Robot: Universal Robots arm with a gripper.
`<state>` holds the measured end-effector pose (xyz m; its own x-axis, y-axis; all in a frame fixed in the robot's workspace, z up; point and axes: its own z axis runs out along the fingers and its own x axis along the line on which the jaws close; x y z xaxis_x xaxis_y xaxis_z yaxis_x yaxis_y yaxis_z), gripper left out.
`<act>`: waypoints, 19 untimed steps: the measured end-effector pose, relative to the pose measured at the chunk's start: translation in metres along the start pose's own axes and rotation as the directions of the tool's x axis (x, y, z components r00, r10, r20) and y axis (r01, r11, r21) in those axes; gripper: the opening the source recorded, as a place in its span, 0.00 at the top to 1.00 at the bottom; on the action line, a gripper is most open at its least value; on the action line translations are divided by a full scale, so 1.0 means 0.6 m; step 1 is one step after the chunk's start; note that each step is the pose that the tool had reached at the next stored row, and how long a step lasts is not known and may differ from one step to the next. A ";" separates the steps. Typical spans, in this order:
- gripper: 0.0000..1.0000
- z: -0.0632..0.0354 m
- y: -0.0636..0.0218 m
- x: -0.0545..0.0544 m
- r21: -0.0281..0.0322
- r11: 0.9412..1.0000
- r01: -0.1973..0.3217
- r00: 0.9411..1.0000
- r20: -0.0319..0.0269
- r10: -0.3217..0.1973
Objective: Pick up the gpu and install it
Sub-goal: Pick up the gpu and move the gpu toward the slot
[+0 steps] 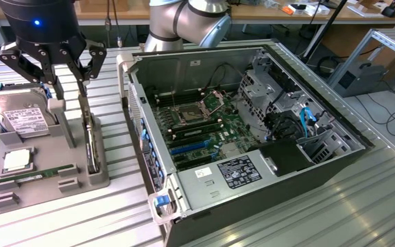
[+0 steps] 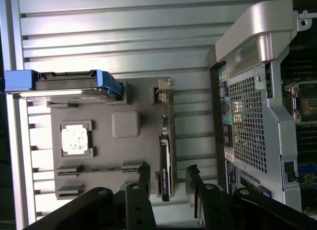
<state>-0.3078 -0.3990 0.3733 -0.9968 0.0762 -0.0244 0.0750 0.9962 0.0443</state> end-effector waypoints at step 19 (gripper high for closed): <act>0.58 0.007 -0.001 0.007 0.000 1.000 0.000 1.000 0.000 0.000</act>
<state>-0.3116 -0.3989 0.3692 -0.9968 0.0762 -0.0244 0.0751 0.9962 0.0443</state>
